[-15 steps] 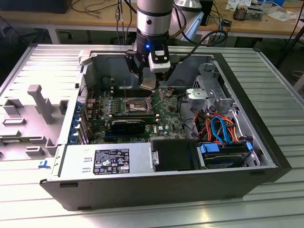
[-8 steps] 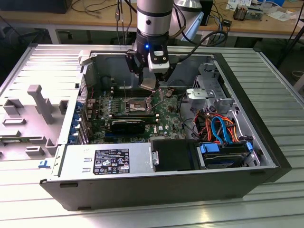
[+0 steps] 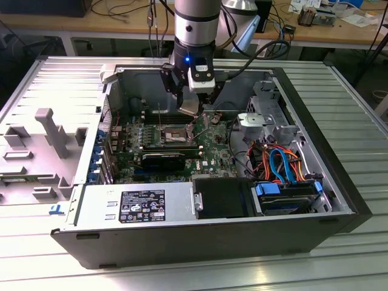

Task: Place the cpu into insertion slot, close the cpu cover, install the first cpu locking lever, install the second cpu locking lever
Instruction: 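Place the cpu into insertion slot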

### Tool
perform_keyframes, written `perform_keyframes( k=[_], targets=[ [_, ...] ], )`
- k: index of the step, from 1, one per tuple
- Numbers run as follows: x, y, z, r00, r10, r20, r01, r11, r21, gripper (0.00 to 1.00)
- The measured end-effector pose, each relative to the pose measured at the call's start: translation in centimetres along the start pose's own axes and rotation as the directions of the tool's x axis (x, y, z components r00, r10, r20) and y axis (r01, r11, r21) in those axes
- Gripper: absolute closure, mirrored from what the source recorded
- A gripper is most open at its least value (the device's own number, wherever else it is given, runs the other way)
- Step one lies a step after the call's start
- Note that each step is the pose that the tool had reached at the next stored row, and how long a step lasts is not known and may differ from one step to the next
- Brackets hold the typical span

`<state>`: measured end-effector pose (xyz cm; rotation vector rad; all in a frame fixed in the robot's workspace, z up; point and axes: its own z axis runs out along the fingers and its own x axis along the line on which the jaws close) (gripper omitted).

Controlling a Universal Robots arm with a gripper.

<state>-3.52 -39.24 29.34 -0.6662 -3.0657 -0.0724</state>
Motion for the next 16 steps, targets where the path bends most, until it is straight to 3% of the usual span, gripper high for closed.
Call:
perform_keyframes(
  k=[16],
  targets=[
    [0.00,0.00,0.11,0.9993,0.037,0.0016,-0.037,0.9993,-0.0005,0.45]
  ],
)
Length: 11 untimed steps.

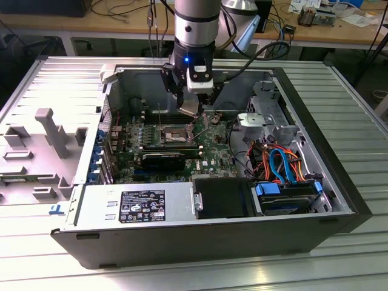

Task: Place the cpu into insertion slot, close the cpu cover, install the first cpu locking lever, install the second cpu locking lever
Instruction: 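Place the cpu into insertion slot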

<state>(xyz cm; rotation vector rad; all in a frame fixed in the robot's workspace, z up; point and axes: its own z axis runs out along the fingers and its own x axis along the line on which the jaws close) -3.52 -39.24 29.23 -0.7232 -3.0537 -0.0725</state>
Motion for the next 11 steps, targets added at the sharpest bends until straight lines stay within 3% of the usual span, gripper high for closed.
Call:
perform_keyframes(
  k=[11],
  targets=[
    [0.00,-0.01,0.14,0.9997,0.026,0.0012,-0.026,0.9997,-0.0003,0.45]
  ],
)
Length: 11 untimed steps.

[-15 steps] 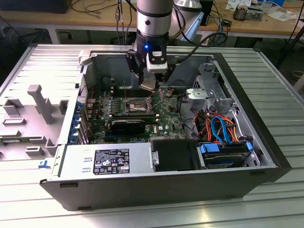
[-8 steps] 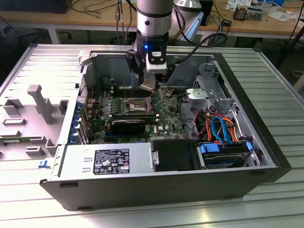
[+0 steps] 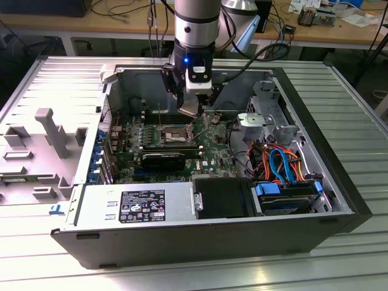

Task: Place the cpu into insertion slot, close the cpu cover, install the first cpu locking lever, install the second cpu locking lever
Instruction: 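Place the cpu into insertion slot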

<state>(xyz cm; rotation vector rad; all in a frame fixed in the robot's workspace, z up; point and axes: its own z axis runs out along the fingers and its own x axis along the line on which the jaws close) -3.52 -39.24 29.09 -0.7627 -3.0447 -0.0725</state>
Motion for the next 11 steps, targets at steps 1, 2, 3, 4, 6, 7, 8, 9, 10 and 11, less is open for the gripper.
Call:
perform_keyframes(
  k=[1,2,3,4,6,7,8,9,10,11],
  targets=[
    [0.00,0.00,0.01,1.0000,0.001,0.0000,-0.001,1.0000,-0.0001,0.45],
    [0.00,0.00,0.02,1.0000,0.003,0.0001,-0.003,1.0000,-0.0001,0.45],
    [0.00,0.00,0.03,1.0000,0.005,0.0002,-0.005,1.0000,-0.0001,0.45],
    [0.00,0.00,0.04,1.0000,0.007,0.0003,-0.007,1.0000,-0.0002,0.45],
    [0.00,0.00,0.07,0.9999,0.011,0.0005,-0.011,0.9999,-0.0002,0.45],
    [0.00,0.00,0.07,0.9999,0.013,0.0006,-0.013,0.9999,-0.0002,0.45],
    [0.00,0.00,0.08,0.9999,0.014,0.0006,-0.014,0.9999,-0.0002,0.45],
    [0.00,0.00,0.09,0.9999,0.016,0.0007,-0.016,0.9999,-0.0002,0.45],
    [0.00,-0.01,0.09,0.9999,0.017,0.0007,-0.017,0.9999,-0.0003,0.45],
    [0.00,0.00,0.10,0.9998,0.019,0.0008,-0.019,0.9998,-0.0002,0.45]
  ],
)
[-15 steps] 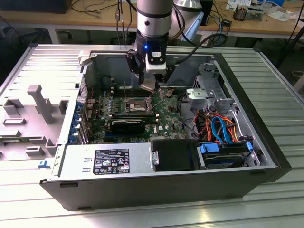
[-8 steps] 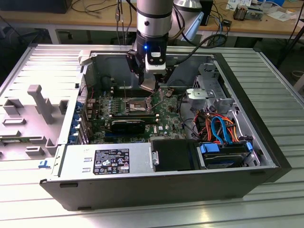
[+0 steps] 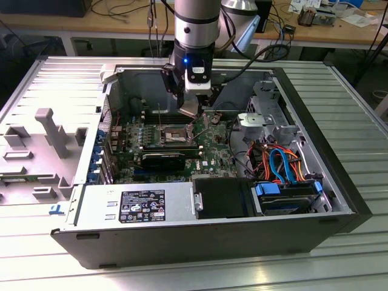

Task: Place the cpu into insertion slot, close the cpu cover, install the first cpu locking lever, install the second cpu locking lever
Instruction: 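Place the cpu into insertion slot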

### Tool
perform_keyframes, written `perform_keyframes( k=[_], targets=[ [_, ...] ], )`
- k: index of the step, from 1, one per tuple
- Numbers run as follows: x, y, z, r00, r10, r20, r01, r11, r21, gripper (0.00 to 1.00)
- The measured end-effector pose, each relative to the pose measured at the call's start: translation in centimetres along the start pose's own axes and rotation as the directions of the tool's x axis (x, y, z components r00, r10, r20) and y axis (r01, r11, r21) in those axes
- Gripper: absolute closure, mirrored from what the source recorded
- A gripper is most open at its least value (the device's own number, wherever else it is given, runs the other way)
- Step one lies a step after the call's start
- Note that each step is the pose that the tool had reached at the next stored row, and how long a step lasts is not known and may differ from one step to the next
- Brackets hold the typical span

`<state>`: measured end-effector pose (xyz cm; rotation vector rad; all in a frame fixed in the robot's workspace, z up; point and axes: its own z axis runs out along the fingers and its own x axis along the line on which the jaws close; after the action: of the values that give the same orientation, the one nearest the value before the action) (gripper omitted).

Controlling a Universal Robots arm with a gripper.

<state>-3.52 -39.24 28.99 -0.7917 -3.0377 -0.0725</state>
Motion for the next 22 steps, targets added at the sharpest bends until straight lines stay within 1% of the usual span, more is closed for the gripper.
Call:
perform_keyframes(
  k=[22],
  targets=[
    [0.00,-0.01,0.18,0.9996,0.029,0.0013,-0.029,0.9996,-0.0004,0.45]
  ],
)
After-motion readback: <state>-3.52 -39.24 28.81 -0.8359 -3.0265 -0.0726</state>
